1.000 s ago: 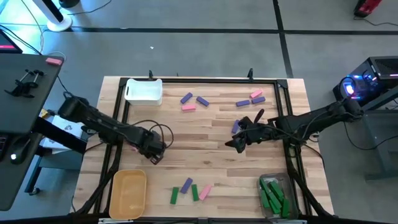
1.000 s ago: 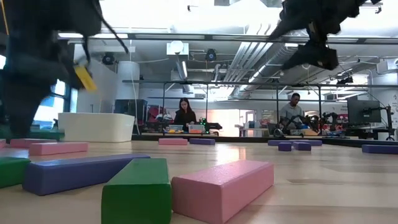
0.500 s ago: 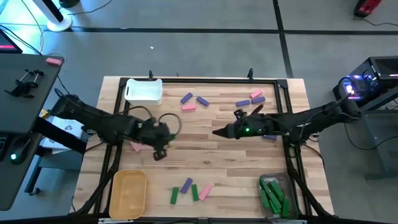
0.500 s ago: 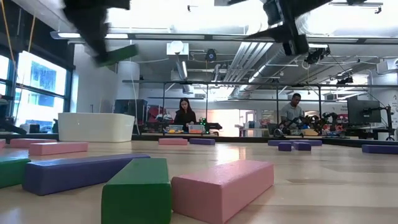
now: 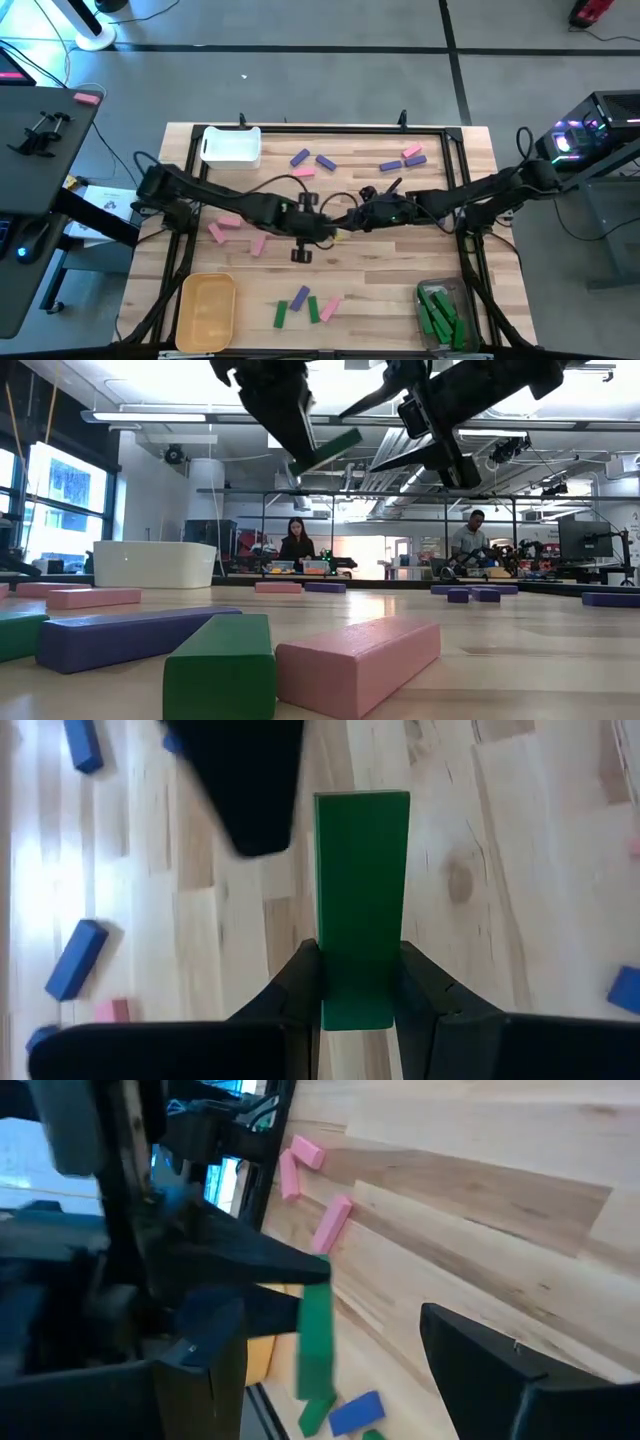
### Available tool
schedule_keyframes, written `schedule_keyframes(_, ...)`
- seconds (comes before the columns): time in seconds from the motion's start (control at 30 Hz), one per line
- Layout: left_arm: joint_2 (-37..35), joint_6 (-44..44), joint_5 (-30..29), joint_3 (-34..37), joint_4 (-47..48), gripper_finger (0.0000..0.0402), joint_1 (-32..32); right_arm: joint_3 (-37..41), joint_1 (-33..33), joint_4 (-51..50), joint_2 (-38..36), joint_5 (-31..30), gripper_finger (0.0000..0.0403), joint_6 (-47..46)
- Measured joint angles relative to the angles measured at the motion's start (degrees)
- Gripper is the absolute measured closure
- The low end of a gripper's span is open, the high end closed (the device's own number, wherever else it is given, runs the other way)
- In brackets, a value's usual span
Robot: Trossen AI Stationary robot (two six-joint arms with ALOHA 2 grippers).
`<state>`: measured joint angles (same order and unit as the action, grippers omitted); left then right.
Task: Sort blocks
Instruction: Put the green wooden block into the black bin
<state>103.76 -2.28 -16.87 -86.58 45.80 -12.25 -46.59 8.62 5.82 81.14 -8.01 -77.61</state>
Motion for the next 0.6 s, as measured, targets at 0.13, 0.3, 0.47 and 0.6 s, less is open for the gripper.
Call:
schedule_keyframes(0.13, 2.8, -0.9, -0.1, -1.5, -0.6, 0.0350, 0.5, 0.0, 0.0, -0.1, 0.0, 0.9, 0.0171, -0.9)
schedule_keyframes(0.3, 2.7, 2.2, -1.1, -1.8, -1.2, 0.0350, 2.7, 0.0, 0.1, -1.7, 0.0, 1.1, 0.0171, -1.4)
schedule_keyframes(0.47, 2.1, 2.7, 0.6, -1.8, -2.9, 0.0350, 4.7, 0.0, 0.1, -3.5, 0.0, -0.3, 0.0171, -1.4)
schedule_keyframes(0.6, 2.3, 1.9, 2.3, -1.8, -4.4, 0.0350, 4.3, 0.0, -0.4, -3.4, 0.0, -1.2, 0.0176, -0.9)
